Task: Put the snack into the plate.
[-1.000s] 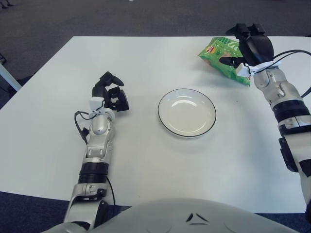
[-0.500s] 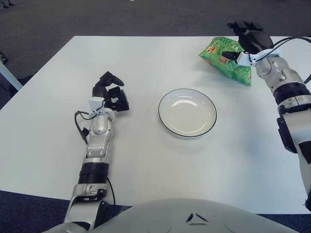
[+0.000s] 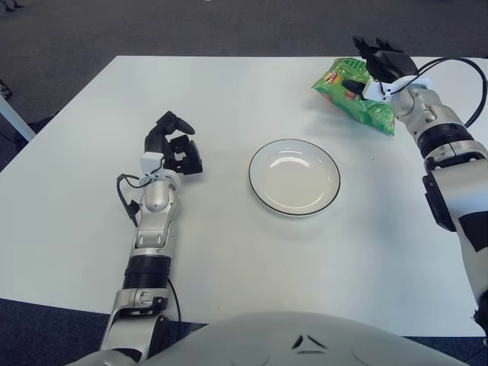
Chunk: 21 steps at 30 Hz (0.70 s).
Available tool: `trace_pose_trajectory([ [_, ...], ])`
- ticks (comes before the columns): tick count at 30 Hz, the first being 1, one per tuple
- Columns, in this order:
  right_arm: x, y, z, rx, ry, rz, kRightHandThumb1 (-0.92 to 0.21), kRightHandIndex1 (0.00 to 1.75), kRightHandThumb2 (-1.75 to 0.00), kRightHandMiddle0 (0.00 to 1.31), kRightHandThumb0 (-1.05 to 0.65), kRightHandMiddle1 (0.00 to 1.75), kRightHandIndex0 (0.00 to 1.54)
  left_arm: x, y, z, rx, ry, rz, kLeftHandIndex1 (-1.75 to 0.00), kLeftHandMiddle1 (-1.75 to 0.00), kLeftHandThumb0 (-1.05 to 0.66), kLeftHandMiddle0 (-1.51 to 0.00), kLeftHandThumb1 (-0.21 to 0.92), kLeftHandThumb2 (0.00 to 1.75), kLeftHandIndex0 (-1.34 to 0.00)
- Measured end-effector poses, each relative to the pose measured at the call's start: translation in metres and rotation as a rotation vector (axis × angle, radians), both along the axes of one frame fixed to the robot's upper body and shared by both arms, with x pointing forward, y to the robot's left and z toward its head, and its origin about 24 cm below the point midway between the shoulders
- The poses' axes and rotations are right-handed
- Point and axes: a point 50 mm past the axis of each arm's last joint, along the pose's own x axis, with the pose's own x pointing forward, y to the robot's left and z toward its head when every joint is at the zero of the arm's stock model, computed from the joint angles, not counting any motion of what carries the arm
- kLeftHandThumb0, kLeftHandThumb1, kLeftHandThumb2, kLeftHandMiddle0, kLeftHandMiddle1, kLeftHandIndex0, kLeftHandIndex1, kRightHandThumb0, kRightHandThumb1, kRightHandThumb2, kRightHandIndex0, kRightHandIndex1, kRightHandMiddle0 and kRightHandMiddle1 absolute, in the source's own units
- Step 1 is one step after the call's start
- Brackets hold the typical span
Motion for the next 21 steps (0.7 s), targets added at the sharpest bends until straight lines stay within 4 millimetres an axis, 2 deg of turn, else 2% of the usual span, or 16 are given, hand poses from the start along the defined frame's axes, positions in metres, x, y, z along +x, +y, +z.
trace_pose_trajectory([
  [7,0.002,0.000,-0.008,0.057,0.071,-0.046,-0.92,0.00,-1.03,0.00,-1.04,0.00,0.00,-0.001,0.000,0.001,0.003,-0.003,0.001,-1.75,-1.75,-0.61,-1.32,0.02,1.68,-0.86],
  [21,0.003,0.013,-0.027,0.130,0.164,-0.073,-0.92,0.00,-1.02,0.01,-0.99,0.04,0.00,-0.001,0.000,0.002,0.020,-0.007,0.005,-1.75,-1.75,-0.61,-1.33,0.03,1.67,-0.86],
])
